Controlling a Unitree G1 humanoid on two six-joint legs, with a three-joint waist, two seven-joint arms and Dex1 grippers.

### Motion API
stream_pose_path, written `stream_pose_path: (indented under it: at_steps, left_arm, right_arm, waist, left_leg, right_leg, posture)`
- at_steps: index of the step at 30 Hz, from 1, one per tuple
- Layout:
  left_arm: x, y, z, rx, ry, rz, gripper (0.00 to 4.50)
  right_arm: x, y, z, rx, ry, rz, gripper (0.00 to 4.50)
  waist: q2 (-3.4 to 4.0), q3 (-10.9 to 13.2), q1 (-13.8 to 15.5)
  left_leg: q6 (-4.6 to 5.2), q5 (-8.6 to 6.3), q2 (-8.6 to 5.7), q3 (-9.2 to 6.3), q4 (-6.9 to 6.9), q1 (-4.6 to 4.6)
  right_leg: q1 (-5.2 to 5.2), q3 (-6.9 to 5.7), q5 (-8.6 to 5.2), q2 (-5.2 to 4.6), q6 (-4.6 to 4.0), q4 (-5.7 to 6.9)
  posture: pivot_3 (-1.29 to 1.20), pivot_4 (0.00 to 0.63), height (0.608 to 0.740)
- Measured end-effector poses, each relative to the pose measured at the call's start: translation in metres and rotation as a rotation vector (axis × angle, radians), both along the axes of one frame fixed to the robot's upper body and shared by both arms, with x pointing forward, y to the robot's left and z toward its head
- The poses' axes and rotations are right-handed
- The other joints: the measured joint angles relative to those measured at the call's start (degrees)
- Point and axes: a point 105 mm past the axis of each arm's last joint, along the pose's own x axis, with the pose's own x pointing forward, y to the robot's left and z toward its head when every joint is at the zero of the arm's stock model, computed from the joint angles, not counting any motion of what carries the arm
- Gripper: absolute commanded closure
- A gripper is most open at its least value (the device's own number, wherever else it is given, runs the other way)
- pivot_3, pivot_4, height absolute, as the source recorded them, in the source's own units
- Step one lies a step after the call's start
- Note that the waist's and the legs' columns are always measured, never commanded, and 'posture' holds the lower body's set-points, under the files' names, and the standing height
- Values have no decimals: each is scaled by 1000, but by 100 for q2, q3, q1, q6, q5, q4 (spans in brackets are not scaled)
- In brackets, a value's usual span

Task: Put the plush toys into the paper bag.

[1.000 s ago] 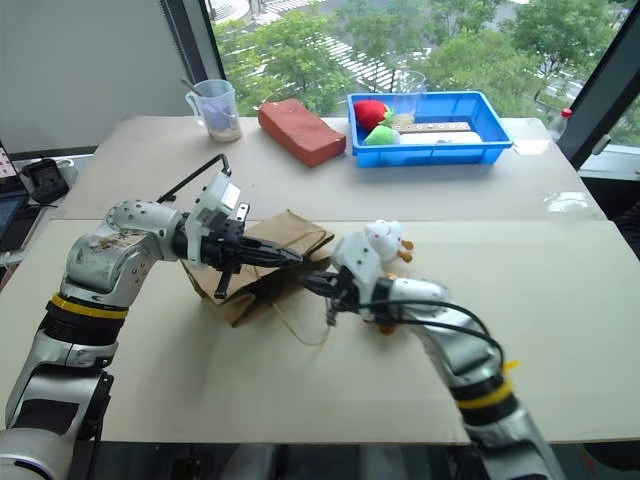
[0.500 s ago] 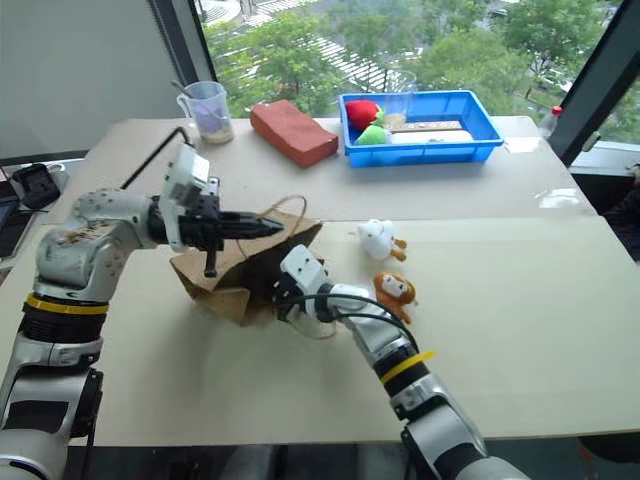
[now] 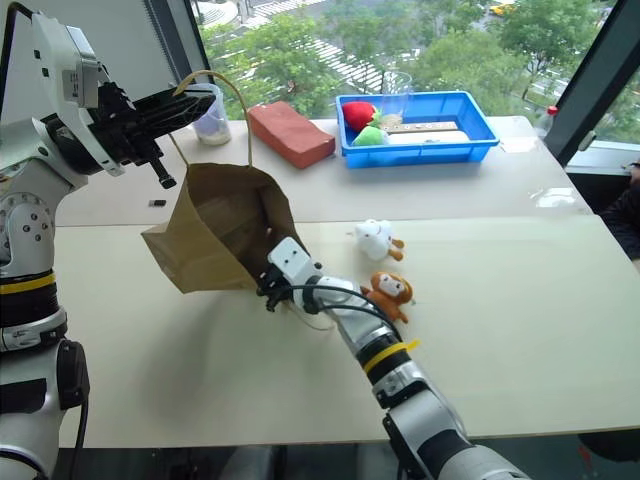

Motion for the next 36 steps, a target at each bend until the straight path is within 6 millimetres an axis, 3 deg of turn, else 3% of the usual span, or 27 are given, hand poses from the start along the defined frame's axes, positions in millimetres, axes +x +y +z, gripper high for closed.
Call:
stream_pose_path:
  at_steps: [6,9,14,16,20,23,28,35,36]
  left_arm:
    - [-7,-9,-48,91,90,-40,4500]
    - [-9,-13,-58,113,111,-64,4500]
    - [-13,-18,-72,143,129,-110,4500]
    - [-14,-21,-83,159,166,-139,4500]
    - [-15,-21,-84,165,165,-156,4500]
    - [-16,-20,-86,169,171,-165,4500]
    - [-18,-20,-89,174,181,-180,4500]
    - [-18,-21,-89,177,183,-183,4500]
    - [-18,-21,-89,177,183,-183,4500]
  right_arm:
    - [0,-4,7,37,27,10,4402]
    - [-9,-1,31,119,8,82,4402]
    - [-32,-10,73,246,23,205,2882]
    - [-39,-29,90,236,1,232,2194]
    - [-48,-84,115,168,-42,208,814]
    - [-56,-129,113,50,-32,151,55]
    - [-60,-189,72,-172,26,9,55]
    - [-45,-208,34,-270,42,-102,55]
    - [-44,-207,32,-275,40,-103,294]
  waist:
    - [0,0,26]
    - [1,1,31]
    - [1,1,28]
    - [2,2,59]
    - [2,2,153]
    - [1,2,188]
    - [-2,4,164]
    - [-4,4,168]
    - [-4,4,173]
  left_leg:
    - [0,0,0,-1,-2,-12]
    - [0,0,0,-1,-2,-25]
    - [4,-2,0,-1,-4,-26]
    - [3,-2,-1,-4,-1,-40]
    - [4,-3,-2,-5,2,-47]
    - [14,-8,-1,-4,2,-48]
    - [16,-10,-1,7,7,-47]
    - [16,-9,-1,13,14,-44]
    - [16,-9,-2,13,14,-45]
  right_leg:
    - [-6,0,0,0,0,-3]
    - [-12,-1,0,0,0,-2]
    - [-11,-1,0,0,0,-1]
    - [-12,-6,0,0,0,-4]
    - [-8,-6,0,-2,0,-26]
    - [-7,-8,-1,-2,1,-37]
    - [-7,-3,-2,-2,2,-46]
    - [-8,5,-1,-2,1,-38]
    - [-7,5,-1,-2,2,-40]
  posture:
    - [0,150,740]
    - [0,150,740]
    - [0,150,740]
    - [0,150,740]
    - [0,150,740]
    - [0,150,740]
    - [0,150,740]
    - [0,150,740]
    - [0,150,740]
